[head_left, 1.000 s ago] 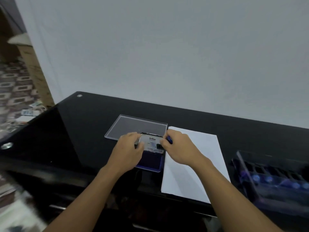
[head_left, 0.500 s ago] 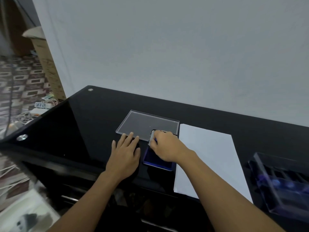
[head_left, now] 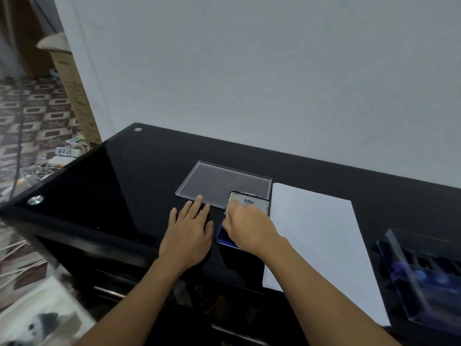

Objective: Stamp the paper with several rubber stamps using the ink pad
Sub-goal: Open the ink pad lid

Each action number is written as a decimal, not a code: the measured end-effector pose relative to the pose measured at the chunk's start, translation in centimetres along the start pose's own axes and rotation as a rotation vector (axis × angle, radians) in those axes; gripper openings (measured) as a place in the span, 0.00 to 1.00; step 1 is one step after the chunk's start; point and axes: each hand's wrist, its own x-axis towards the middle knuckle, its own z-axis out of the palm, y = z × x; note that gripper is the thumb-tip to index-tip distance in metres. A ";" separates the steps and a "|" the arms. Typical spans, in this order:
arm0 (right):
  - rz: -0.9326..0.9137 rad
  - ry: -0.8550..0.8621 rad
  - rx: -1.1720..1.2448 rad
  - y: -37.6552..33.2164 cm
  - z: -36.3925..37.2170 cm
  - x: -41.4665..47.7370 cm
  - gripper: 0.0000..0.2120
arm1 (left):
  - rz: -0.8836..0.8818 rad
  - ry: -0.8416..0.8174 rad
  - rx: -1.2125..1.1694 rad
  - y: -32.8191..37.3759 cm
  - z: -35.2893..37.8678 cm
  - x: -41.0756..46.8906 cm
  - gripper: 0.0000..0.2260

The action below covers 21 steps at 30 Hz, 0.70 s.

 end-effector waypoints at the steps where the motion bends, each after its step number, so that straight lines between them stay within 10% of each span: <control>1: -0.004 0.007 -0.002 0.0 0.0 -0.1 0.07 | 0.000 0.005 -0.004 0.0 0.0 0.0 0.24; 21: 0.003 0.004 0.046 -0.2 -0.3 0.0 0.06 | -0.006 -0.002 0.015 0.2 0.0 -0.1 0.24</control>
